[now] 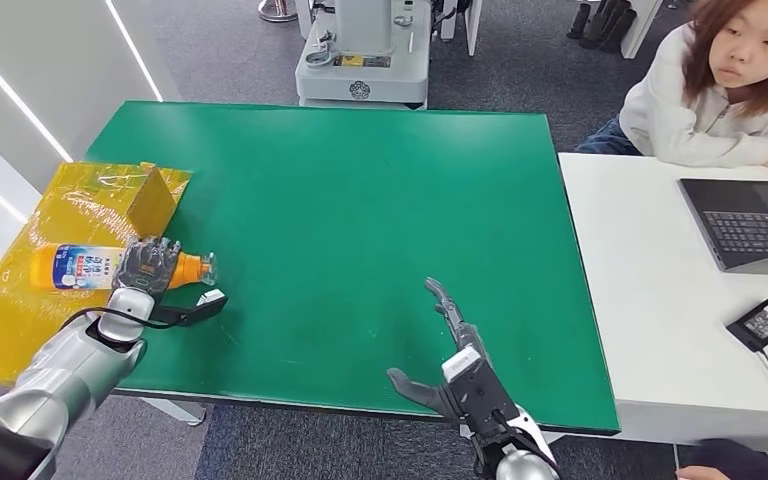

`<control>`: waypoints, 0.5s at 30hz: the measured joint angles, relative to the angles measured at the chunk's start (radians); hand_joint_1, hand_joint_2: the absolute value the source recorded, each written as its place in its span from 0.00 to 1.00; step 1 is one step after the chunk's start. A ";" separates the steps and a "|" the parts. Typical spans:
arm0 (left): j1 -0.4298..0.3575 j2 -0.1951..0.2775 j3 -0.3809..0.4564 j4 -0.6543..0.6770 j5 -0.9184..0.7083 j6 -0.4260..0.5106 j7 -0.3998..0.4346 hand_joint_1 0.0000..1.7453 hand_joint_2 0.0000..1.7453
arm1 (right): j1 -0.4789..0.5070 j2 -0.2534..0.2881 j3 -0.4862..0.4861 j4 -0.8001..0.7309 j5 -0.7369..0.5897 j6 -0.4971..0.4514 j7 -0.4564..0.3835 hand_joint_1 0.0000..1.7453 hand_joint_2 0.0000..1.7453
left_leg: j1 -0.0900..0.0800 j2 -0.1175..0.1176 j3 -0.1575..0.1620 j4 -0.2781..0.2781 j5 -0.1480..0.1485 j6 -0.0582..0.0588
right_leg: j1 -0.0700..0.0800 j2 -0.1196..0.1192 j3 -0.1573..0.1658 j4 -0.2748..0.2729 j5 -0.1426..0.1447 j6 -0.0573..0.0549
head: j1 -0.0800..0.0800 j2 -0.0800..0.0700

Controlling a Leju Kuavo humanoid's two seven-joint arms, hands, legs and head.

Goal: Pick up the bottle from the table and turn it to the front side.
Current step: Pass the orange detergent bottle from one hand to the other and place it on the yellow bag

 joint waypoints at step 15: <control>0.043 -0.002 0.027 0.000 -0.016 0.133 -0.024 0.00 1.00 | -0.006 0.000 0.001 0.019 0.000 -0.001 -0.009 0.00 1.00 | 0.000 0.000 0.000 0.000 0.000 0.000 | 0.000 0.000 0.000 0.000 0.000 0.000 | 0.000 0.000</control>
